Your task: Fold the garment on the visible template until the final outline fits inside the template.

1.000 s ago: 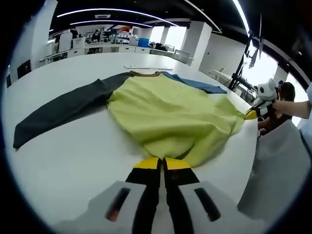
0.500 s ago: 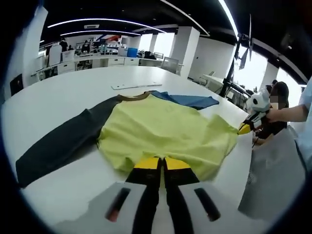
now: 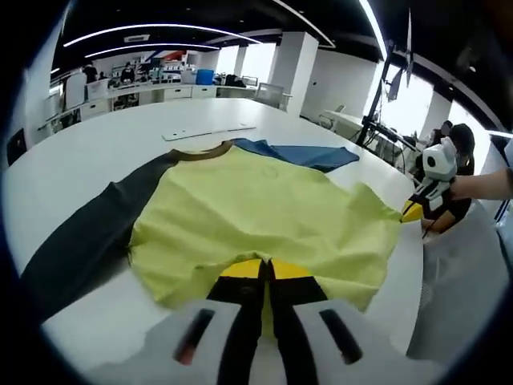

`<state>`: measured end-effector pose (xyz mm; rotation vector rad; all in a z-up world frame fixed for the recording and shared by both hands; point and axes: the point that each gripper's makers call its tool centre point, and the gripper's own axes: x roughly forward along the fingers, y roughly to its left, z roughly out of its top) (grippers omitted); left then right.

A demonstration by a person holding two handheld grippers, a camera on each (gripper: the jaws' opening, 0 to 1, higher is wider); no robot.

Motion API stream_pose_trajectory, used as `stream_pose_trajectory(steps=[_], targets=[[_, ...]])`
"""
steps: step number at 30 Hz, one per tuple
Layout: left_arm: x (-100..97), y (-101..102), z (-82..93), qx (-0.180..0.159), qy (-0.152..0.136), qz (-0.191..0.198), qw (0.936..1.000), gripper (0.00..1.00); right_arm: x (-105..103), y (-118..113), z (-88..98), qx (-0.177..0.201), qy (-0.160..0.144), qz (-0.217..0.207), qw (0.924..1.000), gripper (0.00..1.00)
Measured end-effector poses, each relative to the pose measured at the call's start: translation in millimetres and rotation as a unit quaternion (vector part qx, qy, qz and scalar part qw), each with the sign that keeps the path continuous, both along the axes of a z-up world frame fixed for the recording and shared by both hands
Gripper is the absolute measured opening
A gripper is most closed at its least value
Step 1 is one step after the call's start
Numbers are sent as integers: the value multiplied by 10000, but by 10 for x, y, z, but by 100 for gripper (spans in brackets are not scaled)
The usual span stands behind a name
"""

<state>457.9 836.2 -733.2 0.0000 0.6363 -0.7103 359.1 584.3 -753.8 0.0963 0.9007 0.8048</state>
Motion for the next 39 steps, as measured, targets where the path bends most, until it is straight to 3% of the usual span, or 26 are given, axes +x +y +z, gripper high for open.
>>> stream_pose_trajectory(steps=[7, 14, 19, 24, 30, 39], targets=[[-4, -5, -22, -61, 46, -23, 10000, 0, 0, -13, -8, 37, 36, -78, 10000, 0], [-55, 38, 34, -59, -52, -69, 9999, 20, -6, -8, -19, 28, 52, -50, 10000, 0], [-101, 97, 89, 12, -152, -11, 9999, 26, -16, -14, -32, 13, 71, -27, 10000, 0], [-109, 255, 71, 143, -162, 34, 9998, 25, -19, -19, -38, 29, 86, -54, 9999, 0], [-196, 381, -67, 547, -89, -142, 9984, 22, -30, -15, -53, 35, 102, -58, 9999, 0], [-286, 395, -92, 817, -159, -483, 9954, 15, -26, -26, -65, 44, 119, -83, 9999, 0]])
